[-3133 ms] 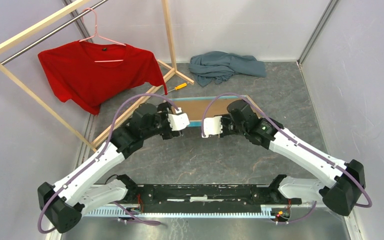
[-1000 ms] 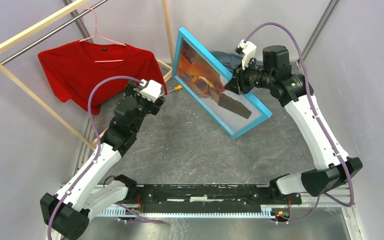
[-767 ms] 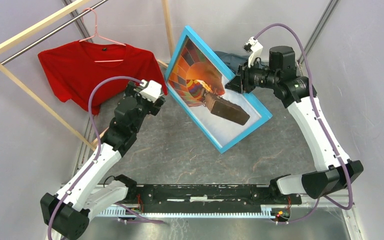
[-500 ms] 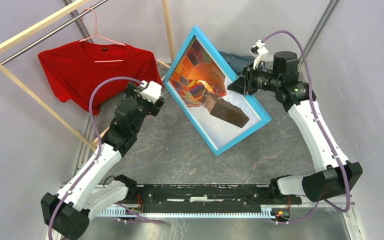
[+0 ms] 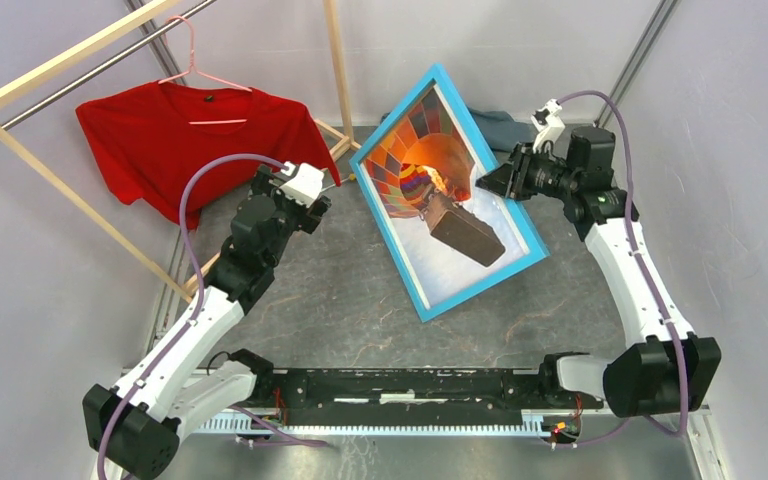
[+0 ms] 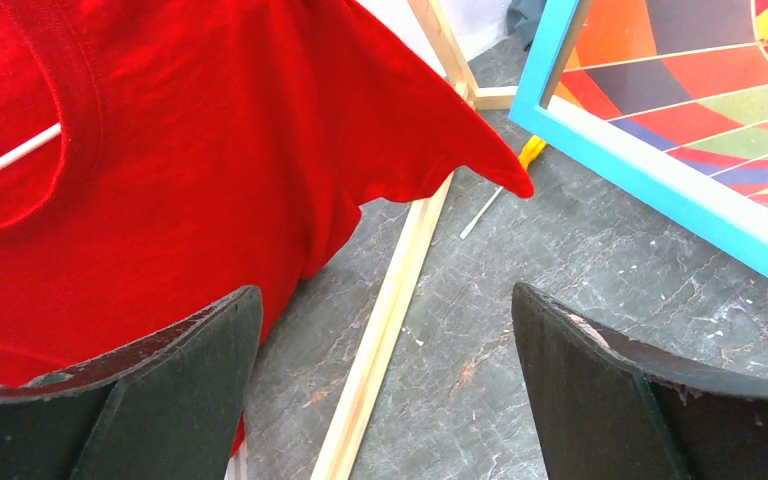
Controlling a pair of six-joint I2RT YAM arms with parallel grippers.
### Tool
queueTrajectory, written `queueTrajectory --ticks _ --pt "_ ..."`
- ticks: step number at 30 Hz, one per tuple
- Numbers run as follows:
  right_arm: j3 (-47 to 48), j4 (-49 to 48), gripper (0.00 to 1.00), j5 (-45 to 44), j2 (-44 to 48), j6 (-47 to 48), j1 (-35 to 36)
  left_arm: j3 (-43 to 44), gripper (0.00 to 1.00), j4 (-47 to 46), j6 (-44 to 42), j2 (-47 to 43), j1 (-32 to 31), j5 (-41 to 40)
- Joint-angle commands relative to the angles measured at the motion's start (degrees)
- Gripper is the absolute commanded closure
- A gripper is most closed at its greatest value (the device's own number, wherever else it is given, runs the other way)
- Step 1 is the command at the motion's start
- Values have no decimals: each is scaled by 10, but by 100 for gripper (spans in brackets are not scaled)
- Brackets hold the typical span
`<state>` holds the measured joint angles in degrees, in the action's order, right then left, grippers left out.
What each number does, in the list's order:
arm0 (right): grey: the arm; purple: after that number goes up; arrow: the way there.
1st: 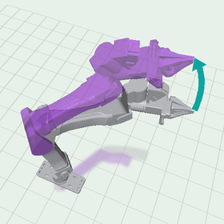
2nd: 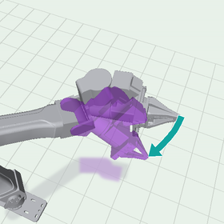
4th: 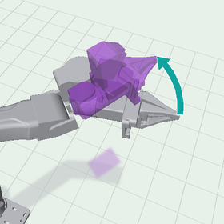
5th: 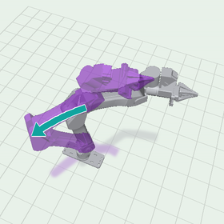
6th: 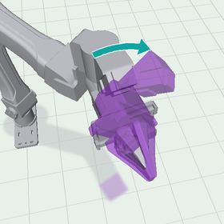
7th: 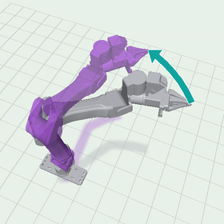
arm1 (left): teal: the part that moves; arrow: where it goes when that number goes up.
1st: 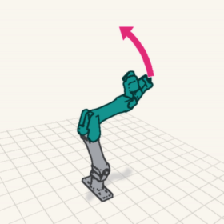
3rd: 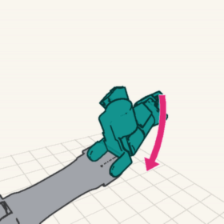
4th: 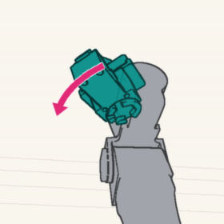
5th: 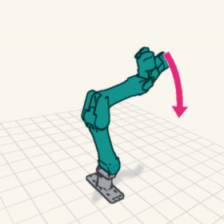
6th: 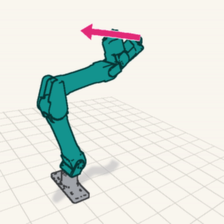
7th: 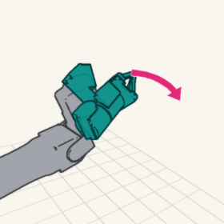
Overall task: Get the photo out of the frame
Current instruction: Turn over the photo frame at the center of the board.
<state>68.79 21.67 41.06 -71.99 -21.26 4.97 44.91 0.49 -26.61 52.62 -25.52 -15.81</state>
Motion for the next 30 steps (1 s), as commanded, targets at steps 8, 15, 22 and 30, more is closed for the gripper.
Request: queueTrajectory --ticks 8,15,22,30 --pt "-70 -154 100 85 38 -32 -87 0 0 -24 27 3 2 17" --pt "-117 -182 100 114 40 -41 -145 3 0 -21 29 9 3 24" --pt "-180 -208 100 151 21 -42 -206 2 0 -20 31 12 3 28" --pt "-232 -213 100 176 7 -33 -262 0 0 -19 36 16 2 36"
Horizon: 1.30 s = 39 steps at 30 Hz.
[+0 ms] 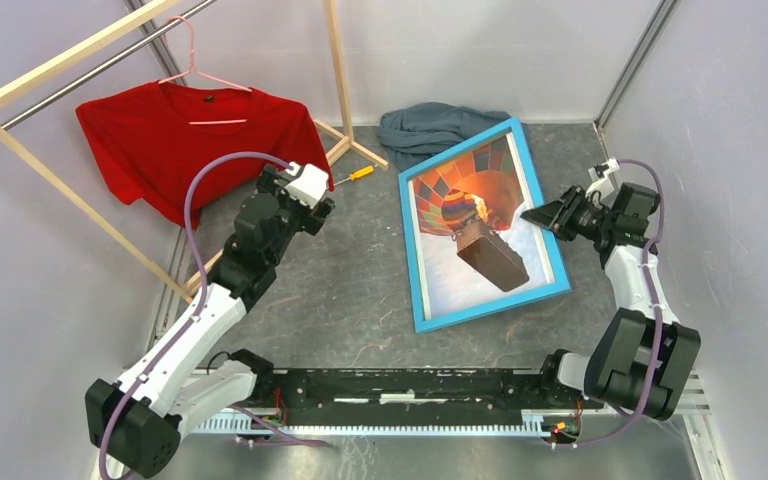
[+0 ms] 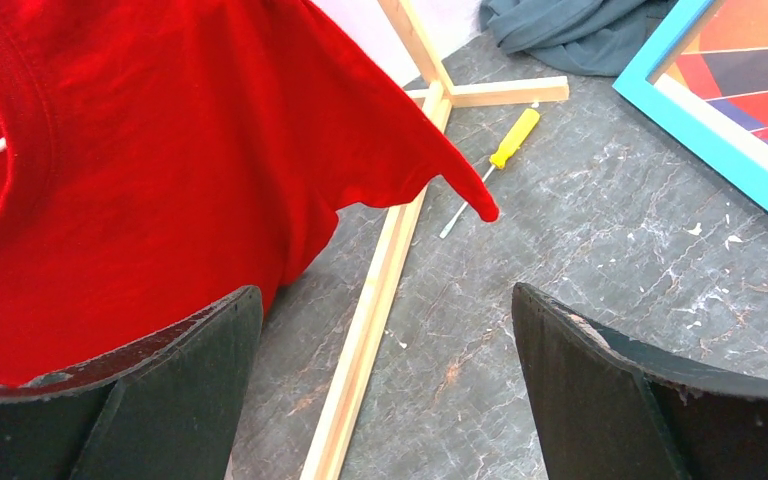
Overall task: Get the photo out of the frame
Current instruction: Turn over the photo frame at the center of the board.
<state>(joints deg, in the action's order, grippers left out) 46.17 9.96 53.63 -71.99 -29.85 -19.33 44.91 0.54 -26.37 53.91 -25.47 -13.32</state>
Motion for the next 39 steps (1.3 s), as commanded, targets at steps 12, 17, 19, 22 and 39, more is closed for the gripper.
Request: queueTrajectory --ticks 12,17,19,22,39 --pt "-21 -60 100 49 -46 115 -85 1 0 -11 42 5 2 26" --pt "-7 2 100 37 -68 183 -117 -3 0 -10 44 7 2 33" --pt "5 31 100 25 -74 224 -133 -4 0 -11 44 10 2 34" --pt "22 71 100 4 -84 275 -155 -3 0 -11 45 13 2 36" --pt "37 115 100 -38 -171 406 -183 -4 0 -11 50 21 6 44"
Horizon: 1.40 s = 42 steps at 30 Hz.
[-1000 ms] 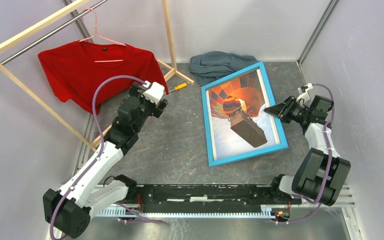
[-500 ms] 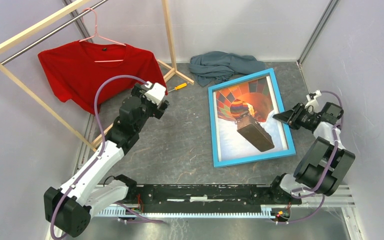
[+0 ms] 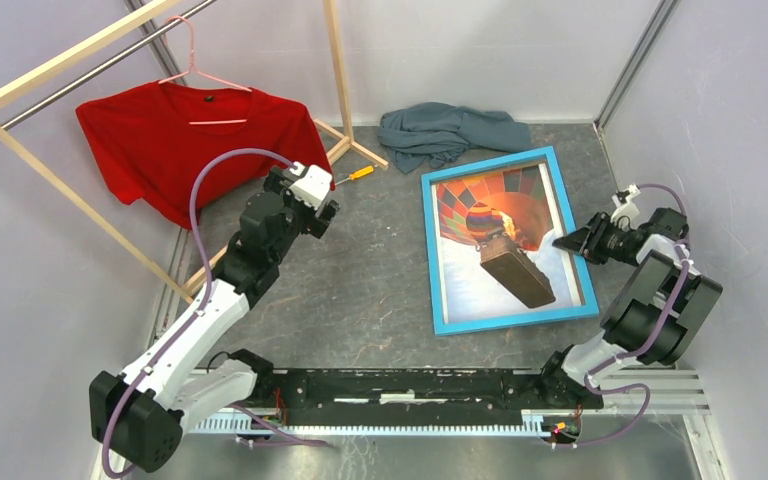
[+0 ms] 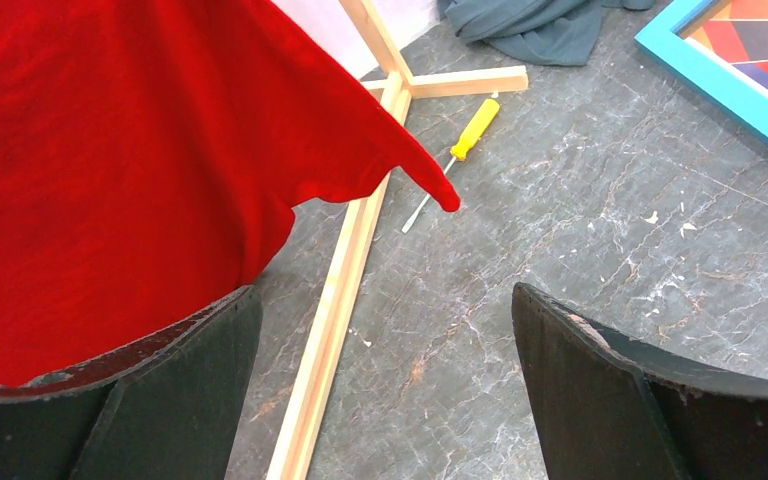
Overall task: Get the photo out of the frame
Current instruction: Turn over the photo frame at the center of the board.
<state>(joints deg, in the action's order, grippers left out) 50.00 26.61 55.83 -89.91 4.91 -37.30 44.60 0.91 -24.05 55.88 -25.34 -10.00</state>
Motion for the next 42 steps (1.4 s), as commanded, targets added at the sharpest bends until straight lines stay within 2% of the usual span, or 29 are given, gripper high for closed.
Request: queueTrajectory --ticks 1,3,9,22,25,28,42 --pt "-5 -60 99 -65 9 55 -3 -1 0 -15 28 2 4 12" --pt "-11 -71 92 -75 10 51 -3 -1 0 -15 28 3 5 13" --pt "-15 -88 85 -99 3 48 -4 -2 0 -13 31 4 7 16" --pt "-6 -90 58 -113 -17 55 -7 -1 0 -12 34 6 9 23" --pt "-6 -88 49 -110 -17 59 -7 -1 0 -12 35 6 9 22" --pt "-8 -87 44 -110 -14 62 -6 1 0 -12 34 7 10 24" --pt "-12 -105 41 -148 12 63 -6 13 0 -5 46 35 8 63"
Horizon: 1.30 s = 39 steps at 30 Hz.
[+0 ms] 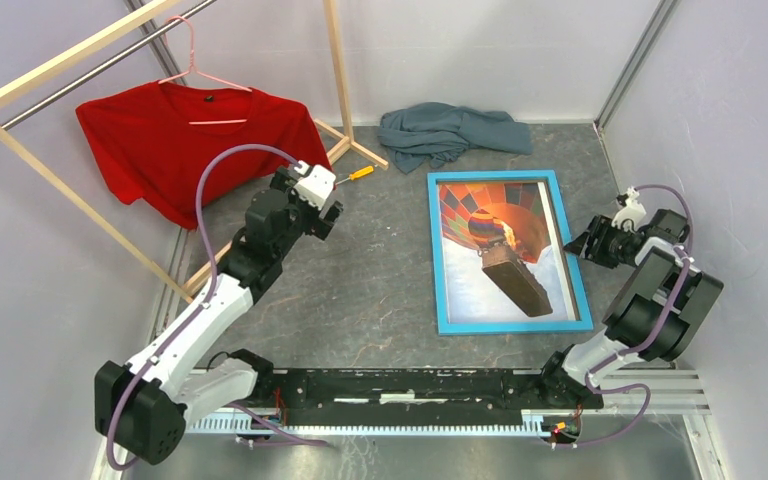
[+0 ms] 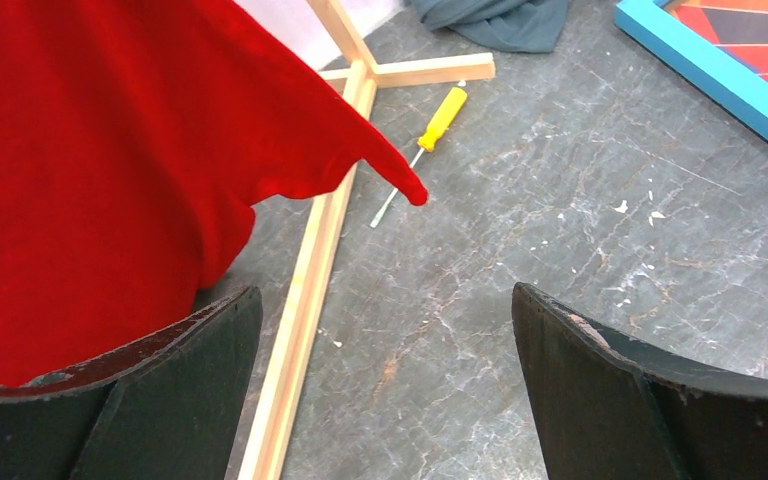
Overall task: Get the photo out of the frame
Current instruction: Turn over the photo frame at the center of the board.
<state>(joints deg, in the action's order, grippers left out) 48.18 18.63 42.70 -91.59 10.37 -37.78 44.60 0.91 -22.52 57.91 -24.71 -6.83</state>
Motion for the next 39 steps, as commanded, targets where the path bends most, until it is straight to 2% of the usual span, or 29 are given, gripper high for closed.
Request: queueTrajectory --ticks 1,8,14,20,27,39 --pt "6 -27 41 -20 33 7 -2 16 0 2 30 23 -1 38" --pt "-8 -46 41 -51 84 2 15 47 0 2 -8 113 -70 10" --pt "-25 -64 41 -107 140 -4 66 97 0 -3 -8 218 -149 -15" --pt "-10 -27 41 -106 180 0 80 133 0 -37 -4 342 -213 -100" --pt "-35 -18 41 -67 232 -6 80 176 0 -36 15 446 -252 -140" --pt "-56 -44 41 -63 289 10 46 274 0 -27 18 559 -290 -170"
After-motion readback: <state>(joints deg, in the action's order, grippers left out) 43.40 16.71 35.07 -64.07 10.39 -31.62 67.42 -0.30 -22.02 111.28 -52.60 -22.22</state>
